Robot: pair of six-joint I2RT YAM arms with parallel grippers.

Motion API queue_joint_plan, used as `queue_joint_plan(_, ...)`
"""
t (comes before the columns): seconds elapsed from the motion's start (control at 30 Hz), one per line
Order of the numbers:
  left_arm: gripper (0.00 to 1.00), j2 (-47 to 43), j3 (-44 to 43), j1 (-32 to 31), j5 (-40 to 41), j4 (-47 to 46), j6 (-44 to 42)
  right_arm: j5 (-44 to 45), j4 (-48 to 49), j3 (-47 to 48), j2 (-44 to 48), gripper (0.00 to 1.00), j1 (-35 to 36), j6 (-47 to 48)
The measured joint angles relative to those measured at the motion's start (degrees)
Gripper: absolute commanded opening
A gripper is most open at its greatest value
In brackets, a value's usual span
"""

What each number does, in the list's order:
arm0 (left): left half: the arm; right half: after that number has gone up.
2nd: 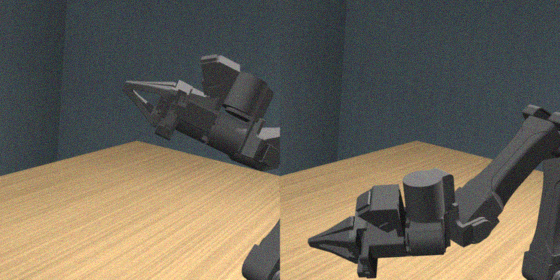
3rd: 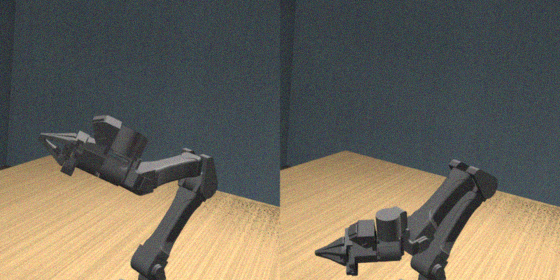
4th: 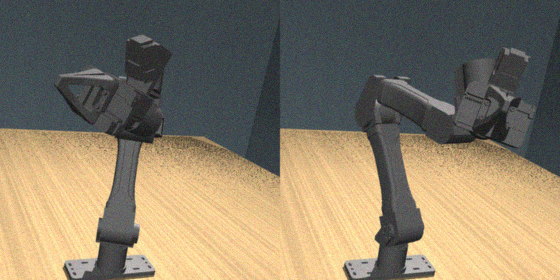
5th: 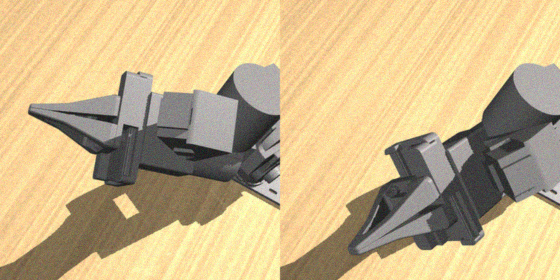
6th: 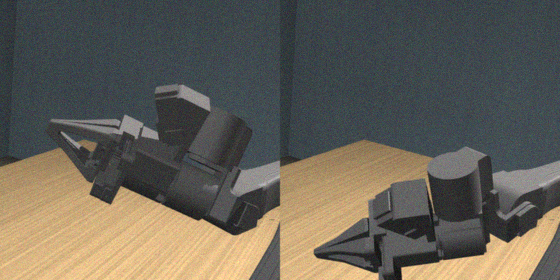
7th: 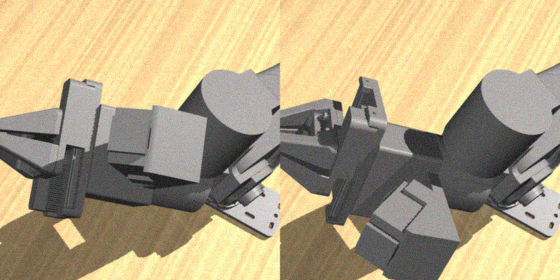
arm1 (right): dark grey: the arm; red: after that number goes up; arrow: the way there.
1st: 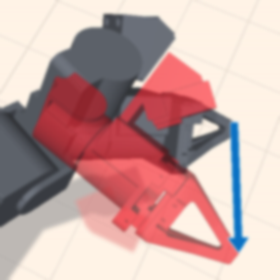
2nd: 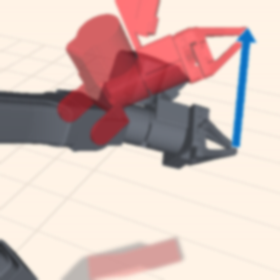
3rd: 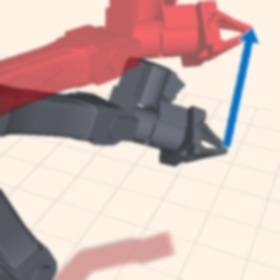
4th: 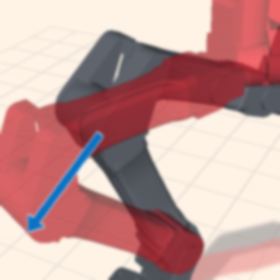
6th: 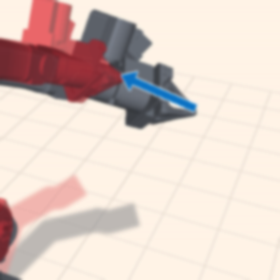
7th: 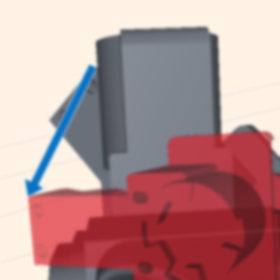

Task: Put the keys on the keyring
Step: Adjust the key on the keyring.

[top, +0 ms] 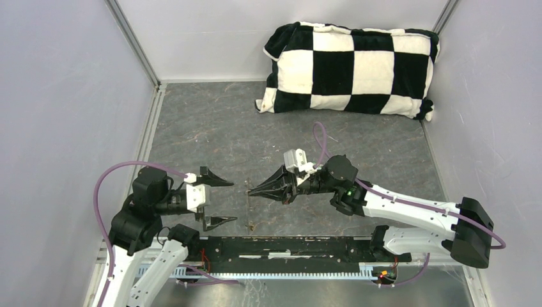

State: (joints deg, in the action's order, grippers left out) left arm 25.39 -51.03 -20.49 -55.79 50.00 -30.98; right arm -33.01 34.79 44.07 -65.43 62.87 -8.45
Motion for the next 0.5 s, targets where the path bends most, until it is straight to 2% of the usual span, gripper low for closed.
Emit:
queue_joint_plan(0.17,0.91,0.26,-0.02,0.0,-1.9,-0.7,-0.02,-1.68,2.03,-0.07,-0.44,0.0,0.0,-0.96)
queue_joint_plan(0.23,0.85,0.46,-0.02,0.0,-2.36,-1.57,0.04,-2.32,2.43,-0.07,-0.92,0.0,0.0,-1.27)
queue_joint_plan(0.37,0.64,1.22,-0.57,0.0,-3.48,-3.76,0.11,-3.67,2.75,-0.22,-1.68,0.01,0.0,-1.86)
queue_joint_plan(0.5,0.5,2.67,-1.7,0.0,-5.29,-5.01,0.22,-4.66,2.91,-0.37,-1.97,0.01,0.0,-2.08)
